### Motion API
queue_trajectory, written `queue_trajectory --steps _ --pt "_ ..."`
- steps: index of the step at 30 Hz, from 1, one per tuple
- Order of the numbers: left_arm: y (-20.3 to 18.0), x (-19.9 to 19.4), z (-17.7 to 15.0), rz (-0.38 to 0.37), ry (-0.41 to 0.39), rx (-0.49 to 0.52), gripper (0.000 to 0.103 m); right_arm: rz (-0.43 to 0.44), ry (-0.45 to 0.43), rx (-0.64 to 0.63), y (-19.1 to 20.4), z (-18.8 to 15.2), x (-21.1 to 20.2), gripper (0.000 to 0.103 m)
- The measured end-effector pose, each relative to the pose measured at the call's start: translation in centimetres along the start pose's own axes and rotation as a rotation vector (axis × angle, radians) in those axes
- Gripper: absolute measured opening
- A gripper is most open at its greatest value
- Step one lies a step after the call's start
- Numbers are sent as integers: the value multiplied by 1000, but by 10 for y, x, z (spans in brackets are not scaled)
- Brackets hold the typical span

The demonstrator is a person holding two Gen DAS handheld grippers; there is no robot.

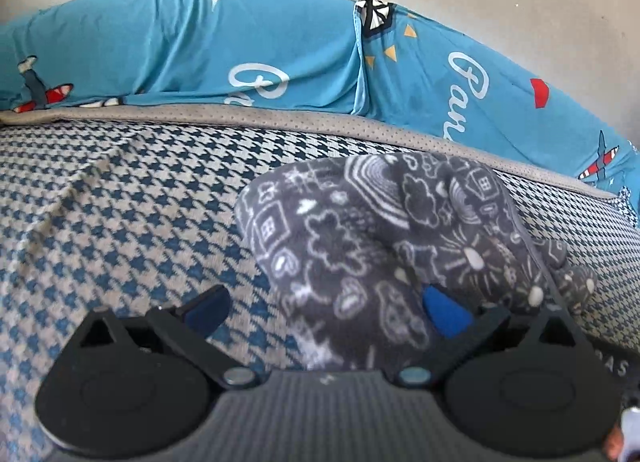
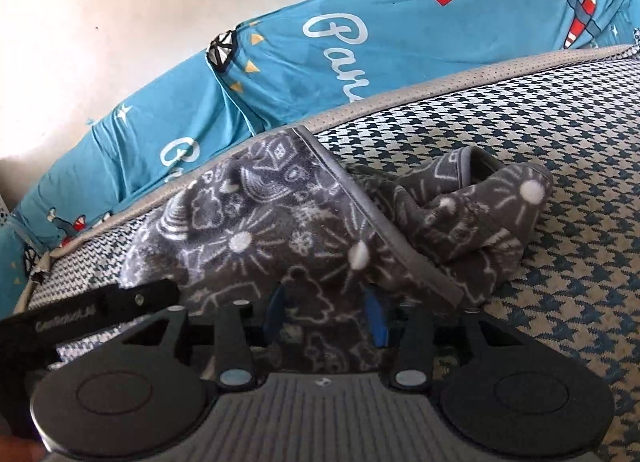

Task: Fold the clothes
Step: 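Press and smooth the folded grey bundle flat with the right tool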

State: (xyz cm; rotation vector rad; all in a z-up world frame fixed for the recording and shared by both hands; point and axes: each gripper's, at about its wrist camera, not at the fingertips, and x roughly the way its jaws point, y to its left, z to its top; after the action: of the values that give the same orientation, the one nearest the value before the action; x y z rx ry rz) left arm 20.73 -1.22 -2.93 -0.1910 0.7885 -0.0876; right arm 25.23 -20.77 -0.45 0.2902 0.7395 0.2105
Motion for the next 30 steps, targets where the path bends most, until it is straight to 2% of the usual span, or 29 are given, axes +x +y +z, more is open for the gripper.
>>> queue_trajectory --steps 6,15,22,30 --pt "-1 -29 -20 43 7 -33 103 32 -14 11 -2 -1 -6 49" --pt "3 -56 -46 130 41 -43 103 75 -5 -53 5 -6 -16 60" --pt "-7 -76 -61 160 57 5 103 90 -22 -102 11 -13 -26 62" --pt "-16 -96 -72 167 63 48 103 109 -21 -52 6 -24 -41 64"
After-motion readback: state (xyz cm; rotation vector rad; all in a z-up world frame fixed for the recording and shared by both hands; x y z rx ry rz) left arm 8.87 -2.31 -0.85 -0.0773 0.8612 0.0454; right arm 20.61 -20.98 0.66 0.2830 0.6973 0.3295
